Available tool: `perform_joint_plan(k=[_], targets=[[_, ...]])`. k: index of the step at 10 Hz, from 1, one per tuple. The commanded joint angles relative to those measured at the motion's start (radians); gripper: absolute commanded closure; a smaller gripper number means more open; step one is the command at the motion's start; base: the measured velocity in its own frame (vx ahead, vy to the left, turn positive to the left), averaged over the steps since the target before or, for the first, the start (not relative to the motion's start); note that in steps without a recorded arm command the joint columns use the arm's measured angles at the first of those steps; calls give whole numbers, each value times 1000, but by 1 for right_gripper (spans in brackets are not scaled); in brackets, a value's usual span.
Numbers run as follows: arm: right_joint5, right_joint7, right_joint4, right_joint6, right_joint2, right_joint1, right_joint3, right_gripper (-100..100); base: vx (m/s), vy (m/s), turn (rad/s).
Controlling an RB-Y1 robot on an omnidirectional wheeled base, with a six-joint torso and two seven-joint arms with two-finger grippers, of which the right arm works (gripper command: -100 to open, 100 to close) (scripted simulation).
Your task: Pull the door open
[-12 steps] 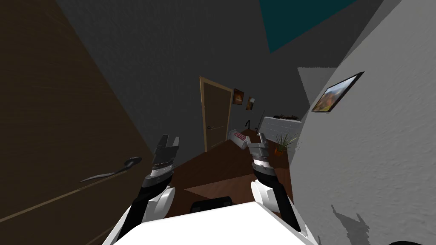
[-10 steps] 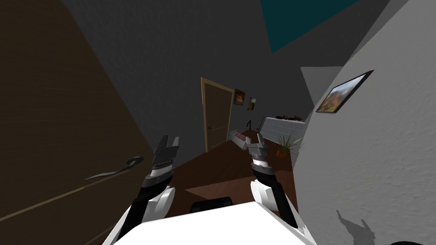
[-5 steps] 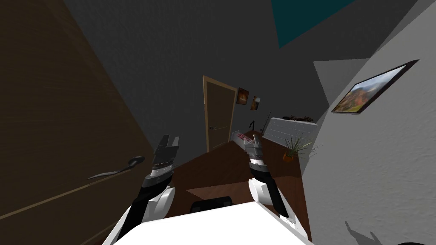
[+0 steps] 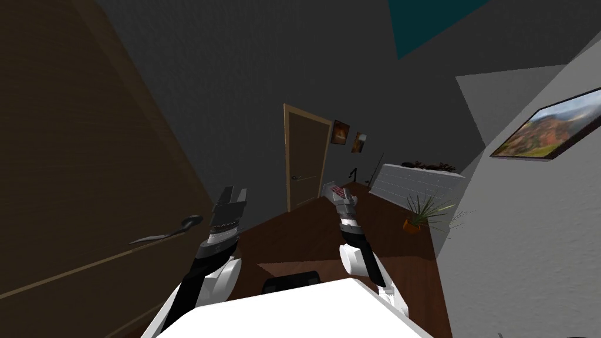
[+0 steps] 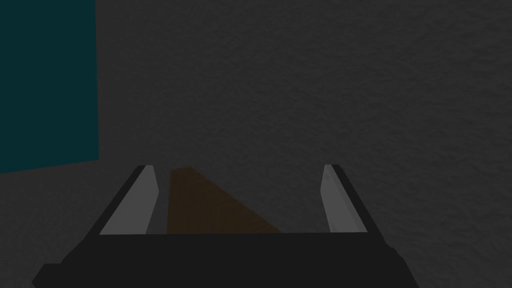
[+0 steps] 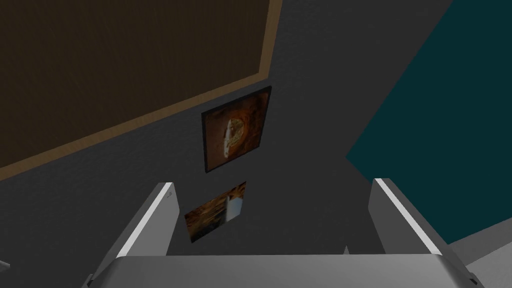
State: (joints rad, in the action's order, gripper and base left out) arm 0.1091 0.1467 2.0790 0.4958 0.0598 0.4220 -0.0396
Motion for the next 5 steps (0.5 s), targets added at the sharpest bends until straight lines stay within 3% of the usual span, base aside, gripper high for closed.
perform_joint_plan(k=[1, 3, 5], targets=[[4, -3, -49, 11, 11, -16, -1, -100, 83, -15, 122], [8, -8, -107, 19, 23, -44, -2, -100, 96, -16, 151], [10, -11, -145, 23, 29, -57, -3, -100, 53, -19, 61]])
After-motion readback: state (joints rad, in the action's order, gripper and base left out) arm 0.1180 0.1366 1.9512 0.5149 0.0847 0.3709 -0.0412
